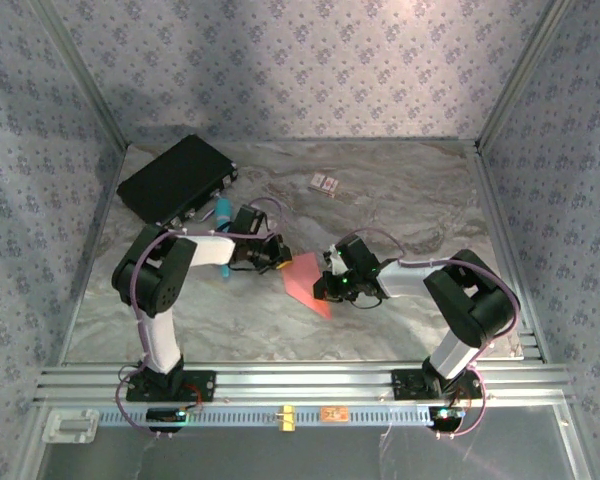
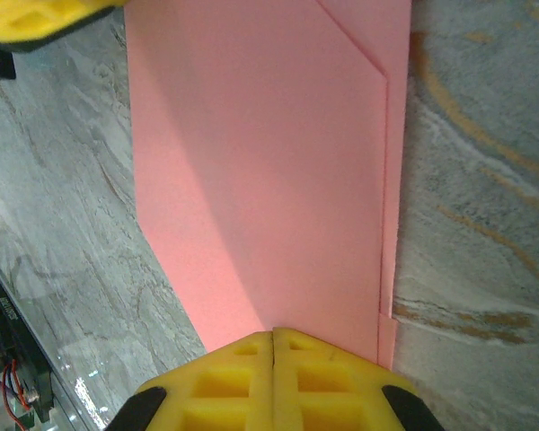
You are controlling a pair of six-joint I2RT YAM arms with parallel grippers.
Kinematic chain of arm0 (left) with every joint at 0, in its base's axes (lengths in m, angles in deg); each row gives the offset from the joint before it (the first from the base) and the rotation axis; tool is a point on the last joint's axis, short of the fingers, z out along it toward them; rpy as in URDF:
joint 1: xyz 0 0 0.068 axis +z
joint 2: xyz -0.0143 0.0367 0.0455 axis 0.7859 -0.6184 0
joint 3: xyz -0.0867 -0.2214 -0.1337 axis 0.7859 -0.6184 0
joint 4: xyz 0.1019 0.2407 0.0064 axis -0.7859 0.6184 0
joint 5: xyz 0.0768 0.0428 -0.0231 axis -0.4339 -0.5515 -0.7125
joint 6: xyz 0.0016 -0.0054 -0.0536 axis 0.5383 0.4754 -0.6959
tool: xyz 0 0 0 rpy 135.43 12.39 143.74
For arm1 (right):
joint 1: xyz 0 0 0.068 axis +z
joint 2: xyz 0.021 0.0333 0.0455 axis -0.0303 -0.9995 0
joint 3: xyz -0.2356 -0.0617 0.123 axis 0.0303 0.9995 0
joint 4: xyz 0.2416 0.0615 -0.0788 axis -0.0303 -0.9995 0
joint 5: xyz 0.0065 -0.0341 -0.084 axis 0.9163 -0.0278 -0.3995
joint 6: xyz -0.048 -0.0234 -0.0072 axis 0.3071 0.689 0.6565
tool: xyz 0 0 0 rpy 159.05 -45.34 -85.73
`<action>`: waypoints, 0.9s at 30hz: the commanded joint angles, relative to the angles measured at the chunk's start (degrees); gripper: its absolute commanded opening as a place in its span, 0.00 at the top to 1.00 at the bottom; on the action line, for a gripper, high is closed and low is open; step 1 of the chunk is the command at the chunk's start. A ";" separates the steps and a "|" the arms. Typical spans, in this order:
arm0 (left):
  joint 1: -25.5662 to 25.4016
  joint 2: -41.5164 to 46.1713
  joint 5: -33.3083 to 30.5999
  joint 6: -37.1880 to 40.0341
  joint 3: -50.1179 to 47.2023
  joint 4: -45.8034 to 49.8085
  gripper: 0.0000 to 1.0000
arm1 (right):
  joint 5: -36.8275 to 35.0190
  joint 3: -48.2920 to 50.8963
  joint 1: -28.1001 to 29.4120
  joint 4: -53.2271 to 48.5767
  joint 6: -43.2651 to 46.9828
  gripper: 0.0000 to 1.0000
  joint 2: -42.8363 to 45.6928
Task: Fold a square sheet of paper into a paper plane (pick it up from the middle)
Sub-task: Fourth fold the wing at the center of the table.
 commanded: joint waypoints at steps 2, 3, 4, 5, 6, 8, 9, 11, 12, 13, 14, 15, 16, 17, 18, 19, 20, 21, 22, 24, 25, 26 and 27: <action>2.15 -1.55 -7.11 2.92 1.78 5.26 0.96 | -3.34 3.30 -0.12 -9.34 1.44 1.00 -1.82; 2.29 -1.43 -7.47 3.36 2.44 6.32 0.96 | -3.39 3.25 -0.18 -9.38 1.44 1.00 -1.79; 2.33 -1.21 -8.09 3.76 3.24 7.53 0.96 | -3.33 3.26 -0.23 -9.33 1.39 1.00 -1.80; 2.28 -1.03 -8.47 4.07 3.95 8.20 0.96 | -3.34 3.24 -0.20 -9.35 1.43 1.00 -1.79; 2.32 -0.82 -8.68 4.27 4.49 8.72 0.95 | -3.33 3.23 -0.23 -9.41 1.43 1.00 -1.77; 2.24 -0.10 -8.53 4.56 4.99 9.00 0.95 | -3.24 3.16 -0.26 -9.36 1.42 1.00 -1.86; 2.21 0.34 -8.47 4.78 5.12 9.42 0.95 | -3.17 3.17 -0.19 -9.31 1.39 1.00 -1.94; 1.98 1.80 -8.04 5.80 5.53 10.63 0.94 | -3.10 3.13 -0.22 -9.21 1.42 1.00 -1.93; 1.58 2.89 -8.60 6.18 5.74 11.61 0.93 | -3.15 3.17 -0.21 -9.18 1.42 1.00 -1.86; 1.19 4.20 -9.14 6.58 5.88 12.38 0.92 | -3.23 3.22 -0.20 -9.18 1.43 1.00 -1.79; 0.72 5.26 -9.70 6.93 5.90 12.88 0.92 | -3.25 3.21 -0.20 -9.26 1.43 1.00 -1.76; 0.08 6.47 -10.82 7.23 5.88 13.71 0.91 | -3.15 3.05 -0.20 -9.27 1.43 1.00 -1.81; -0.58 7.57 -11.68 7.64 5.83 14.30 0.90 | -3.11 3.04 -0.20 -9.13 1.44 1.00 -1.75; -1.33 8.31 -12.06 7.93 5.79 14.48 0.89 | -2.98 2.96 -0.19 -9.09 1.43 1.00 -1.81; -2.19 8.91 -12.13 7.94 5.56 14.45 0.88 | -3.04 2.96 -0.24 -9.09 1.44 1.00 -1.73; -3.14 9.10 -11.72 7.95 5.38 14.13 0.88 | -3.10 3.00 -0.22 -9.06 1.44 1.00 -1.70; -4.03 9.08 -11.10 7.66 5.14 13.70 0.89 | -3.21 2.96 -0.19 -9.06 1.44 1.00 -1.60; -4.98 8.89 -10.14 7.12 4.85 12.96 0.89 | -3.14 2.96 -0.21 -9.11 1.44 1.00 -1.70; -5.83 8.49 -9.00 6.26 4.36 11.85 0.88 | -3.14 2.92 -0.19 -9.17 1.44 1.00 -1.68; -7.25 7.18 -6.16 4.40 3.61 9.24 0.89 | -3.23 2.86 -0.19 -9.35 1.44 1.00 -1.51; -7.73 6.13 -5.09 3.65 3.27 7.99 0.89 | -3.32 2.88 -0.19 -9.39 1.44 1.00 -1.34; -8.08 5.25 -4.64 3.12 3.02 7.10 0.89 | -3.33 2.94 -0.20 -9.42 1.38 1.00 -1.36; -8.19 4.24 -3.92 2.47 2.69 5.69 0.89 | -3.32 2.80 -0.19 -9.50 1.43 1.00 -1.34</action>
